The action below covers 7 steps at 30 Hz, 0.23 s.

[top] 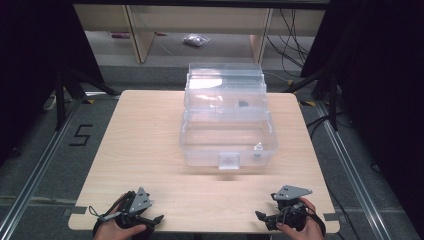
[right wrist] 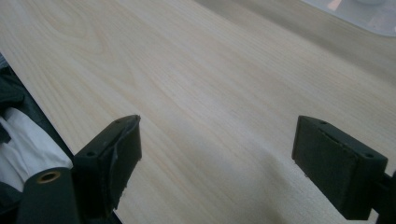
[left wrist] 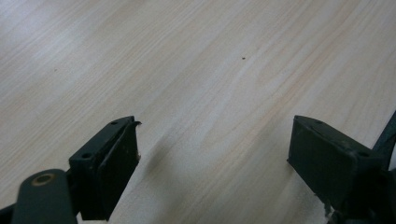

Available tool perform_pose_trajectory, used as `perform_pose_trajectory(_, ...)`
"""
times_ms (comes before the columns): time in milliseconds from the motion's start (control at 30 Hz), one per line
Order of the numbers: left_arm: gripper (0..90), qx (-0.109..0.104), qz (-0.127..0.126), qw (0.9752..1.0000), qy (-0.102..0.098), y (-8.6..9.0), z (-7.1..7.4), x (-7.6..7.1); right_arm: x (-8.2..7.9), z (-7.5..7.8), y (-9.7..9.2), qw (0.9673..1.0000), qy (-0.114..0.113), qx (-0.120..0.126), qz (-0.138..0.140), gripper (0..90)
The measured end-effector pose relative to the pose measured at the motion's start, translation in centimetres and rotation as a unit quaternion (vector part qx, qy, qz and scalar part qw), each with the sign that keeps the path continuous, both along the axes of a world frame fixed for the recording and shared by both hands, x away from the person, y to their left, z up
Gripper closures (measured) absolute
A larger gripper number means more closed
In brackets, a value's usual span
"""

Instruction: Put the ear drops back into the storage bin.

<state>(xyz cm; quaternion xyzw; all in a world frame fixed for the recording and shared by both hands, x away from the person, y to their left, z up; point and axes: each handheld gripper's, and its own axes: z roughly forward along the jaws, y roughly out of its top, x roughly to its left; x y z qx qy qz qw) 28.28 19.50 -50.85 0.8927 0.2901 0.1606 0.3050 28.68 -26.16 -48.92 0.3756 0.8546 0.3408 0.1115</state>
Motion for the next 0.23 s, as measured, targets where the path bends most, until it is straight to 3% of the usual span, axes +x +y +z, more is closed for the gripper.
perform_pose_trajectory(67,15.4,-0.002,0.005,1.0000,-0.002,-0.07,-0.03,-0.01,-0.14,0.06,0.10,0.9998,0.016,0.003,-0.012,16.6)
perform_pose_trajectory(133,15.4,-0.002,0.005,1.0000,-0.002,-0.08,-0.06,-0.01,-0.06,-0.03,0.06,0.9999,0.008,0.001,-0.007,16.6)
perform_pose_trajectory(233,15.4,-0.002,0.005,1.0000,-0.002,-0.10,-0.05,-0.02,-0.08,0.03,0.12,0.9999,0.013,0.002,-0.009,16.6)
